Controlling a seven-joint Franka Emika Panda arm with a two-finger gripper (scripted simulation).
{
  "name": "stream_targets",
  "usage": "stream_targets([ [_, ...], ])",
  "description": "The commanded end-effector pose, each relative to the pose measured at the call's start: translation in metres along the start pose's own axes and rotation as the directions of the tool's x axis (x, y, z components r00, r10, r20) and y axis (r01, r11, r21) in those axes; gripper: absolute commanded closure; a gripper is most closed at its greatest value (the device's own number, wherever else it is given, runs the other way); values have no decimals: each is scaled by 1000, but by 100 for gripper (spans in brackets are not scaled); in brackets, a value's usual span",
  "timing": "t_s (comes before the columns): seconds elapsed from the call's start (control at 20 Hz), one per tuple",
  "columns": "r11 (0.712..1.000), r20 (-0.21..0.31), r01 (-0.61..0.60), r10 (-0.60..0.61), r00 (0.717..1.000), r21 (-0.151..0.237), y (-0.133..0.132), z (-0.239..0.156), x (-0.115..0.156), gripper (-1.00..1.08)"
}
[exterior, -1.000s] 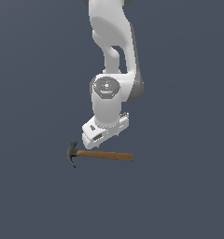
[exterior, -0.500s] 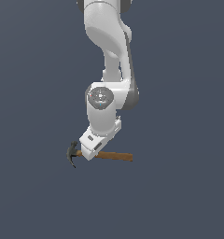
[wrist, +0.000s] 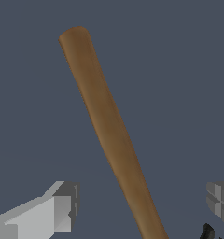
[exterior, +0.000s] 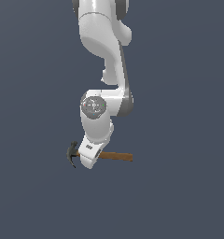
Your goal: Pick up the object and move it to a goal position.
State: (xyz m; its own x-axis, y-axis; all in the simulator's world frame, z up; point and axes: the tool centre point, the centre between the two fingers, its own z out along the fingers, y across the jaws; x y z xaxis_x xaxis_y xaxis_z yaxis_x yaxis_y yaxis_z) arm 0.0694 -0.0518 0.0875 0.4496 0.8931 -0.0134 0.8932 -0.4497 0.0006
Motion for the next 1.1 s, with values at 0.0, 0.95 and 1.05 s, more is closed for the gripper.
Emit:
stream_targets([
  [0.0, 998, -3, 60, -60, 998, 0, 5, 5, -2, -92],
  [0.95, 972, -13, 233, -233, 972, -2, 19, 21, -10, -92],
  [1.05, 972, -13, 233, -233, 972, -2, 19, 24, -10, -92],
])
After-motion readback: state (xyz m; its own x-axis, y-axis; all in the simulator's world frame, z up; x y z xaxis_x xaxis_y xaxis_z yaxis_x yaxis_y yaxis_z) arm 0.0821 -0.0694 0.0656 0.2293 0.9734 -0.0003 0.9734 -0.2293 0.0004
